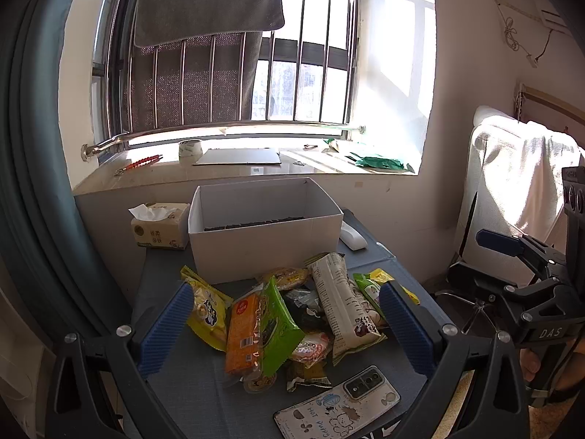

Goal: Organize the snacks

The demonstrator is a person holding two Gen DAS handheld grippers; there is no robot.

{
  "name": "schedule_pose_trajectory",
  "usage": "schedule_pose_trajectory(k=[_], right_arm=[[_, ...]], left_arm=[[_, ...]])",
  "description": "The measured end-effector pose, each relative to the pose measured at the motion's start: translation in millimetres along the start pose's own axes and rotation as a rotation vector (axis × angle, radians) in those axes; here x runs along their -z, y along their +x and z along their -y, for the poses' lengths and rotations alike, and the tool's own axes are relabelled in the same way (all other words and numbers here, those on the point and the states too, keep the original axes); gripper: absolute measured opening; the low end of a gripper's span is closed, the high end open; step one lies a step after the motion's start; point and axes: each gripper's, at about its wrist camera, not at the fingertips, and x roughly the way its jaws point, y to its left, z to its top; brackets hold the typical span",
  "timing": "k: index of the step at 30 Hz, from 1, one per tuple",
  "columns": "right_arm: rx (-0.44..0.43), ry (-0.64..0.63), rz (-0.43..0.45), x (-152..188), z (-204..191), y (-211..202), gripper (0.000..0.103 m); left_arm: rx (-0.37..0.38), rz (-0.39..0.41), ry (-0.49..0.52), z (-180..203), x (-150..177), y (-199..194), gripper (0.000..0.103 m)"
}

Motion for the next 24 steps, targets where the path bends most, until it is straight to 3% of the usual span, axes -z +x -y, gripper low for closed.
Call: schedule_pose_trajectory(k=[8,15,20,24], right_arm=[[-0.005,0.005,-0.006,2,2,2,0.103],[0.008,0.015,-0.073,13,19,29,0.103],[0.032,0.033,-0.208,31,55,78,0.103],[-0.048,0.077,-0.314,51,83,124,0.103]], left_arm=[[0.004,0.003,-0.002,0,1,-1,0.103],[0.023,0.003,-0.017,-6,4,-1,0.103],[0.029,-0.009,-0.037,-13,9,0,0.103],[0.04,-0.025,-0.07,-22,14,3,0.103]])
